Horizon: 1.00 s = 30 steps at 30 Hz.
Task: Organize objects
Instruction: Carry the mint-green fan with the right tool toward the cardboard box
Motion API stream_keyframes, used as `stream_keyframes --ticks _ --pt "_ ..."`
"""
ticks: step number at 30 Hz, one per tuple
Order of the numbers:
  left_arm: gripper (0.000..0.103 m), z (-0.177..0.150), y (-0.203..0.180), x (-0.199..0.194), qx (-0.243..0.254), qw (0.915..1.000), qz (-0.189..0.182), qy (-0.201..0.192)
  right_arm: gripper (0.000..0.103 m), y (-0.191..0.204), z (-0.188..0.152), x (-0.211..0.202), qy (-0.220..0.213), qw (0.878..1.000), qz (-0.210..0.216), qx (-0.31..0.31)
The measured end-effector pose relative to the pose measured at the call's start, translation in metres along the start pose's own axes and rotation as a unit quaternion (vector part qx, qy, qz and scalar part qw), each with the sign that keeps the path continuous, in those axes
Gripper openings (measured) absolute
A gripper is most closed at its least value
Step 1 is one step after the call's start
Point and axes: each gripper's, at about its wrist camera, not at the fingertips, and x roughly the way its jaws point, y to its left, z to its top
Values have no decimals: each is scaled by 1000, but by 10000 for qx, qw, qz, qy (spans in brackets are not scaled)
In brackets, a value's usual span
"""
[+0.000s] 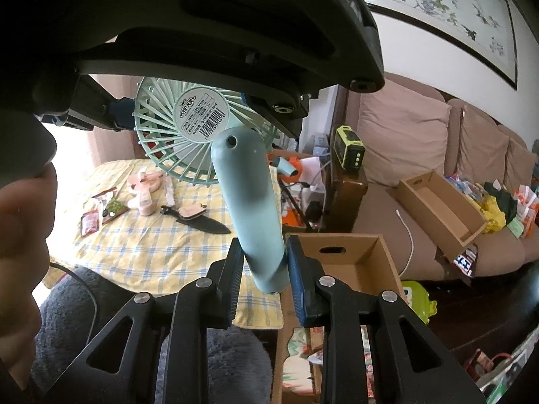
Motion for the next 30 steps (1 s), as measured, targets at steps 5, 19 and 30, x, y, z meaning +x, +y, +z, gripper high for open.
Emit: stream_keyframes --ticks 5,19,30 --pt "82 1 -4 2 35 10000 -24 15 25 -5 0 0 4 10000 -30 20" --pt "82 2 -13 6 59 9999 -114 5 25 -16 -1 0 10 9999 -130 34" --pt "82 3 -22 10 73 9998 -183 19 25 -25 -3 -1 21 9998 -203 47"
